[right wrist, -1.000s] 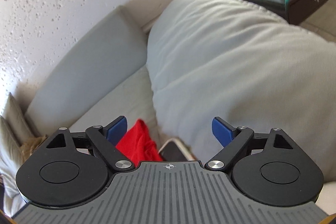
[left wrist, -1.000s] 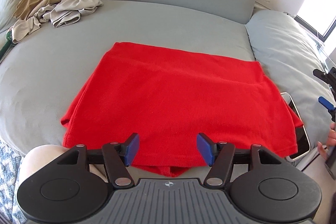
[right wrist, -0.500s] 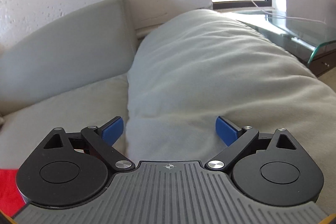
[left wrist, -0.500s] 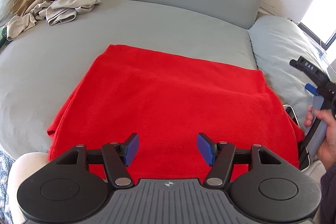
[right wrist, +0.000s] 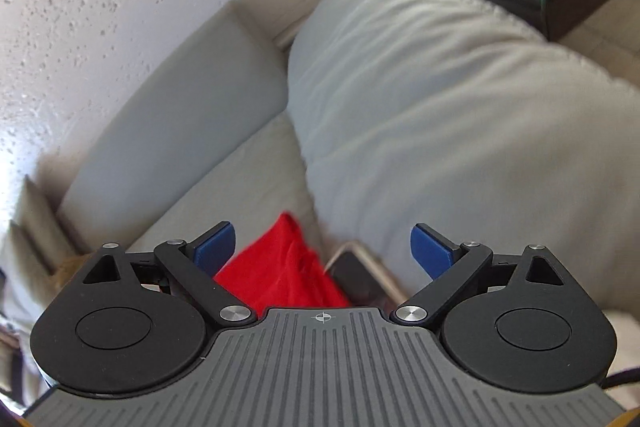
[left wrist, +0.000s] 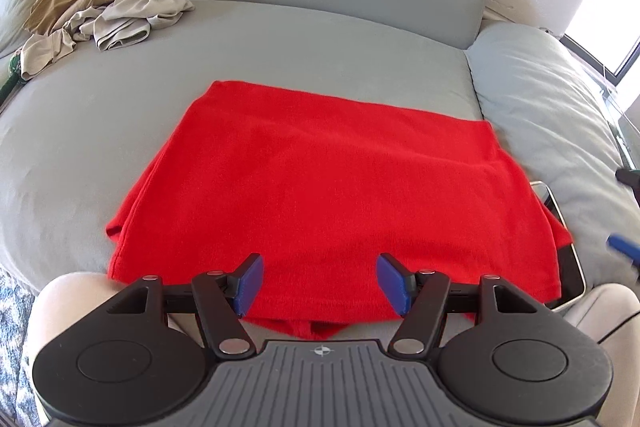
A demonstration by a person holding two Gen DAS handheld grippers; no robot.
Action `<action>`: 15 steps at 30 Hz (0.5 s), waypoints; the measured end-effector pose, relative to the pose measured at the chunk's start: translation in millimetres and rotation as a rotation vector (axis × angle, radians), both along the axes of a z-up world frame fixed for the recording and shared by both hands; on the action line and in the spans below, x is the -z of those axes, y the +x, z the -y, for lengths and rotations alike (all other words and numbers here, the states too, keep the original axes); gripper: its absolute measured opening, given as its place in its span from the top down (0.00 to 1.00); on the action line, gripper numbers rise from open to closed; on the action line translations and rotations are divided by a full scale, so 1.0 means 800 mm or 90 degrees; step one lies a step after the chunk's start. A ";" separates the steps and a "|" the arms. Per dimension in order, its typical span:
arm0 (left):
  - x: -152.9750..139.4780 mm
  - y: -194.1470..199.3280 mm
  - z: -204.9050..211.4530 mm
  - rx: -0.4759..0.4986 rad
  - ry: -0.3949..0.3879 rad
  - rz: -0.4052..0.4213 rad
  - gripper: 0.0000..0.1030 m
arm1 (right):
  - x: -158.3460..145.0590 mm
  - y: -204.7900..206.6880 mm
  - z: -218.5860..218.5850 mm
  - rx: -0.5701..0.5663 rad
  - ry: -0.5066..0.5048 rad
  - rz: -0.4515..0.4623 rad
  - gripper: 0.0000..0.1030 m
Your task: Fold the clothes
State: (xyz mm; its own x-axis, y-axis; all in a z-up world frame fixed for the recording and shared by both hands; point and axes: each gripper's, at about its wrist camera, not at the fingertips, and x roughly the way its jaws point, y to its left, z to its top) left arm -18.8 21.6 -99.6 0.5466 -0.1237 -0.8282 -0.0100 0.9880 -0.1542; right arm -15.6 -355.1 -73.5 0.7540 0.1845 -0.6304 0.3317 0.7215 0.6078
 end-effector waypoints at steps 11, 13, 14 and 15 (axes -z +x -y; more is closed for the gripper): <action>0.004 -0.028 0.000 0.000 -0.005 -0.013 0.39 | 0.097 -0.037 -0.059 -0.038 0.191 -0.168 0.33; 0.004 -0.029 -0.004 -0.009 -0.008 -0.012 0.39 | 0.107 -0.037 -0.061 -0.029 0.201 -0.163 0.38; 0.005 -0.029 -0.006 -0.013 -0.010 -0.013 0.39 | 0.110 -0.036 -0.062 -0.025 0.198 -0.153 0.38; 0.006 -0.029 -0.008 -0.017 -0.012 -0.015 0.39 | 0.112 -0.036 -0.062 -0.020 0.191 -0.139 0.38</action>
State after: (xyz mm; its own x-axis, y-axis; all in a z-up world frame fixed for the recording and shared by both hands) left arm -42.3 27.9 -104.2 0.5306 -0.1255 -0.8383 -0.0396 0.9842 -0.1725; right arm -44.4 -305.1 -163.2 0.5987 0.4067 -0.6900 0.4569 0.5341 0.7113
